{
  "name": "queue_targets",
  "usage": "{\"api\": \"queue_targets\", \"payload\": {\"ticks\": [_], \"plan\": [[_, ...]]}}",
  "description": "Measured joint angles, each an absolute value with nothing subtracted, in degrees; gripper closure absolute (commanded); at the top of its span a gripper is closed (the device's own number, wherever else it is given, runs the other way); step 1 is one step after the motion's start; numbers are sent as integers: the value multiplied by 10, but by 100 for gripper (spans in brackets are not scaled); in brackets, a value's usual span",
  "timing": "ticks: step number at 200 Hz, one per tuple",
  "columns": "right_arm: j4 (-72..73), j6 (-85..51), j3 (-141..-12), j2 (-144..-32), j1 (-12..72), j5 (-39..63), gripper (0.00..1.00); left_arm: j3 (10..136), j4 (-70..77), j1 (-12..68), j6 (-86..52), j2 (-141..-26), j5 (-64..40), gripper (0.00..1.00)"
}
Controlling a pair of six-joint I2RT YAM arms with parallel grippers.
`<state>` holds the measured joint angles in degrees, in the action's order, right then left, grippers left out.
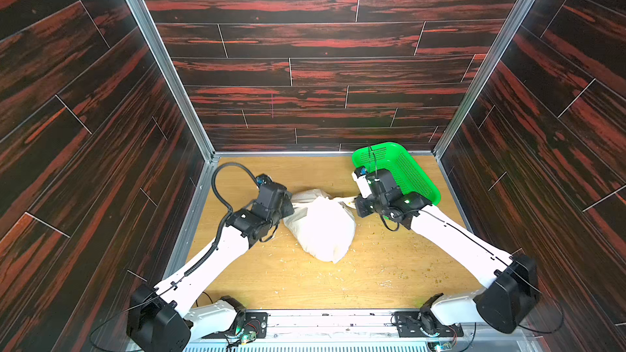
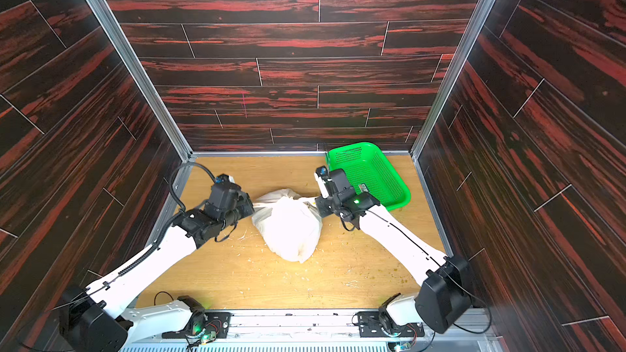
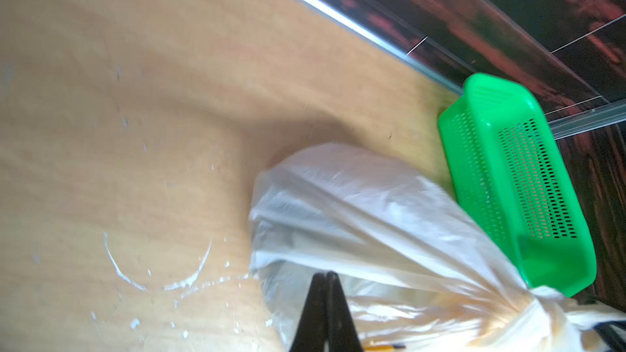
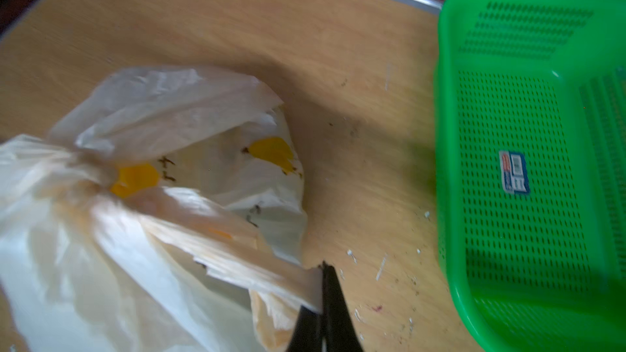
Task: Place the pineapple into a plastic bag & tie a knot
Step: Tie the plastic bag at the center of the board.
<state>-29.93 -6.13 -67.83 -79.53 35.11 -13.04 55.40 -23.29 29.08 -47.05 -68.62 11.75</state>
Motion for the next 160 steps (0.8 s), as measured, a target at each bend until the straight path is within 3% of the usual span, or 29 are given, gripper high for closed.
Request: {"api": "queue_targets", "payload": {"ticks": [160], "plan": [[-281, -70, -593, -759, 342, -114, 100, 469, -210, 291, -547, -638, 137, 100]]}}
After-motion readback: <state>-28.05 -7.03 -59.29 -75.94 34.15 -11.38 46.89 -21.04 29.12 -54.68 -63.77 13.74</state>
